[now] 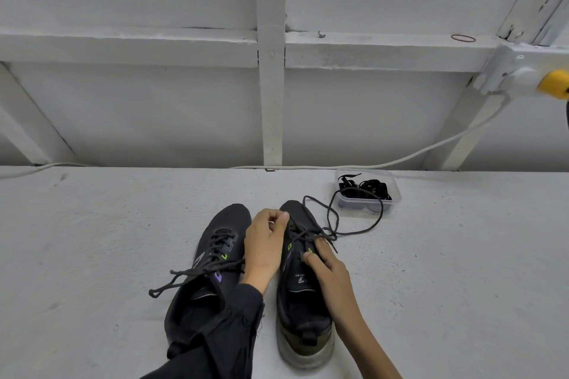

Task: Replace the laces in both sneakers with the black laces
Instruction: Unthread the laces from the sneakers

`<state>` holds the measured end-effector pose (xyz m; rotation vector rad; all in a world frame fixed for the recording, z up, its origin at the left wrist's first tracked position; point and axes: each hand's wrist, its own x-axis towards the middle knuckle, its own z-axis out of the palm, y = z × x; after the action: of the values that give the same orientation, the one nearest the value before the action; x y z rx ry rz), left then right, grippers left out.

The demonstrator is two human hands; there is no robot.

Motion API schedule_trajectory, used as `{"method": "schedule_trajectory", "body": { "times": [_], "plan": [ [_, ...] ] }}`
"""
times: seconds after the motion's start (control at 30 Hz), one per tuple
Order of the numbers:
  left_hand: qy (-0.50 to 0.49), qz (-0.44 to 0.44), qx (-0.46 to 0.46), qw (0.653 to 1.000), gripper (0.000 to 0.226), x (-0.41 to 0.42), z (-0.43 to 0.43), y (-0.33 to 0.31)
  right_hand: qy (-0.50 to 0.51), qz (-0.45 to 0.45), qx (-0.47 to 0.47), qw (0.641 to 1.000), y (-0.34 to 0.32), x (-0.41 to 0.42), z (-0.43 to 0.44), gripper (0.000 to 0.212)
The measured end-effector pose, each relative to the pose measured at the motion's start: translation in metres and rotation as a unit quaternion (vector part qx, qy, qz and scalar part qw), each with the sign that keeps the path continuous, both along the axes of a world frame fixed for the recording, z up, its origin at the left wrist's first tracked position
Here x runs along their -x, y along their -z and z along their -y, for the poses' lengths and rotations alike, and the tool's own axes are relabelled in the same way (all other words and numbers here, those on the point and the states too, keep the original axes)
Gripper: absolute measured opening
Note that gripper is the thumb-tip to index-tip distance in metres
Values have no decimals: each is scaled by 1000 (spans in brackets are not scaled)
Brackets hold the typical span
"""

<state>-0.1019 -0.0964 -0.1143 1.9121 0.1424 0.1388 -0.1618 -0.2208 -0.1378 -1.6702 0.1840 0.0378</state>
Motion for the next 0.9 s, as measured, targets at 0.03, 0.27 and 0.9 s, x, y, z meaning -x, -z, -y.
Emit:
{"method": "schedule_trajectory", "body": {
  "times": [0.03,0.27,0.9],
  "plan": [
    [-1,-7,14,1000,15,4,0,2,-2,1,-1,1000,0,0,0,7],
    [-1,-25,16,1000,12,16,-1,17,9,0,5,1000,-3,0,-2,21],
    [-27,4,94,995,6,12,-1,1,31,1,14,999,-8,3,-6,52]
  ]
}}
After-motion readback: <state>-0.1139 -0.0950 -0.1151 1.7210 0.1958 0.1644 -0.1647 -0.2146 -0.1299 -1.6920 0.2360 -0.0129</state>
